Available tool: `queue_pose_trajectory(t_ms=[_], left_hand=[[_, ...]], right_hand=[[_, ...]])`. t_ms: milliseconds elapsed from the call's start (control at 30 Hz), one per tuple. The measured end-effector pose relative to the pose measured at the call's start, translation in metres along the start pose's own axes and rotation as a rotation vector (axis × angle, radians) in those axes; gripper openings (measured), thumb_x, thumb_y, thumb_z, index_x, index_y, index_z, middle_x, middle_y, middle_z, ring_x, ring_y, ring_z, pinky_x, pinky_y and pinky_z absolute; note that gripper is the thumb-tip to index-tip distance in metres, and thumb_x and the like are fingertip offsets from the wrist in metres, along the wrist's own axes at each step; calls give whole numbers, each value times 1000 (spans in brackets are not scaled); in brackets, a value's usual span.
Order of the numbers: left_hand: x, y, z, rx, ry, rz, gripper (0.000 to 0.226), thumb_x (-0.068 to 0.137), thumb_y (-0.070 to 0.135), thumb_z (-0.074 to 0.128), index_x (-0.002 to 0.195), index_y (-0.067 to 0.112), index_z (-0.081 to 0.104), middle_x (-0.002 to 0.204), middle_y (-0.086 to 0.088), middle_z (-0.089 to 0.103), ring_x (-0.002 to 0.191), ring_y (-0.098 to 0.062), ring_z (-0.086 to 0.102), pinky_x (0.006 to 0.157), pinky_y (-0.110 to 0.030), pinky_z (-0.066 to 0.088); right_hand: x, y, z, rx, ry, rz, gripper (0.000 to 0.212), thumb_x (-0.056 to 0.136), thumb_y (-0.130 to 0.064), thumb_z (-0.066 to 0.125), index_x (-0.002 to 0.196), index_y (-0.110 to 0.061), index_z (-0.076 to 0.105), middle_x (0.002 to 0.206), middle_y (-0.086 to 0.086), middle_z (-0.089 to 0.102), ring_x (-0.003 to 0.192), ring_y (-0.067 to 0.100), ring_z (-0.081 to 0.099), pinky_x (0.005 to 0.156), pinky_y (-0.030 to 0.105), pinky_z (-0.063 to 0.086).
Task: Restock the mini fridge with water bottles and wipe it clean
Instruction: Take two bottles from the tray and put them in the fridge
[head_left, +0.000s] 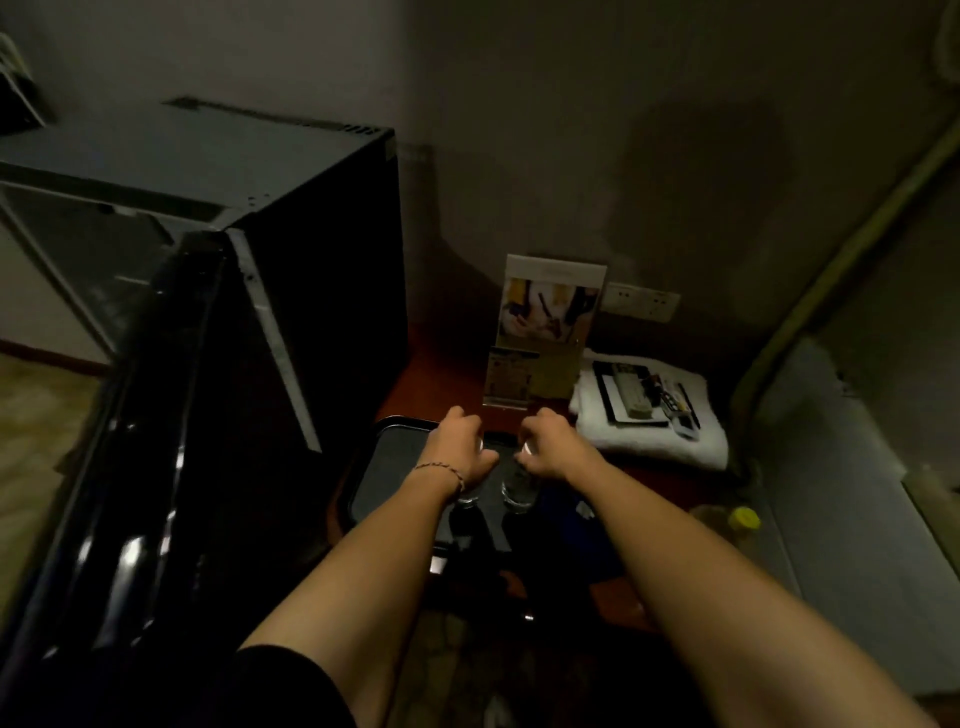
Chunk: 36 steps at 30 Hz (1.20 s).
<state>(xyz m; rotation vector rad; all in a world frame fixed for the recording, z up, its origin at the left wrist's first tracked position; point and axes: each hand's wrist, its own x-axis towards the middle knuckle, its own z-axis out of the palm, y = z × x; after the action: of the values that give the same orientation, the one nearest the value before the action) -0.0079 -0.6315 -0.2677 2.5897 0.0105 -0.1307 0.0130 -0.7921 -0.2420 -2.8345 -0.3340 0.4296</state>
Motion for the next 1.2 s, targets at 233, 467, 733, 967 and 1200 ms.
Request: queue_pose_trajectory(t_ms=[233, 467, 733, 967, 1200], left_hand=[[-116, 0, -13, 33, -46, 28, 26, 85, 34, 68, 98, 13, 59, 110, -5, 45, 101, -29, 55, 87, -39, 47], [-210, -7, -10, 70, -92, 79, 31, 84, 37, 69, 101, 14, 58, 112, -5, 47, 101, -24, 54, 88, -36, 47], [-332, -31, -18, 83, -100, 173, 24, 84, 34, 70, 97, 18, 58, 115, 0, 47, 100, -20, 55, 90, -35, 50], [-426, -76, -43, 98, -83, 102, 22, 85, 35, 70, 93, 22, 55, 106, -1, 54, 92, -17, 55, 84, -33, 52], [-469, -140, -91, 132, -3, 26, 33, 81, 36, 71, 103, 12, 65, 109, -4, 54, 97, -22, 57, 86, -35, 52]], right_hand=[[-119, -34, 11, 14, 63, 68, 32, 89, -30, 70, 115, -13, 63, 123, 10, 49, 115, 29, 54, 98, 41, 48], [-223, -59, 24, -28, 4, 75, 29, 88, -26, 70, 113, -11, 67, 119, 9, 59, 109, 26, 60, 87, 34, 53], [-322, -96, 62, -54, 20, 42, 21, 90, -21, 66, 109, -12, 65, 113, 6, 53, 99, 22, 59, 87, 36, 54], [-383, -163, 101, -9, -12, -31, 14, 90, -21, 67, 104, -18, 66, 112, 3, 57, 95, 17, 60, 79, 30, 55], [-394, -251, 128, 4, -73, -188, 15, 88, -21, 68, 102, -22, 64, 107, 0, 58, 93, 15, 60, 82, 32, 56]])
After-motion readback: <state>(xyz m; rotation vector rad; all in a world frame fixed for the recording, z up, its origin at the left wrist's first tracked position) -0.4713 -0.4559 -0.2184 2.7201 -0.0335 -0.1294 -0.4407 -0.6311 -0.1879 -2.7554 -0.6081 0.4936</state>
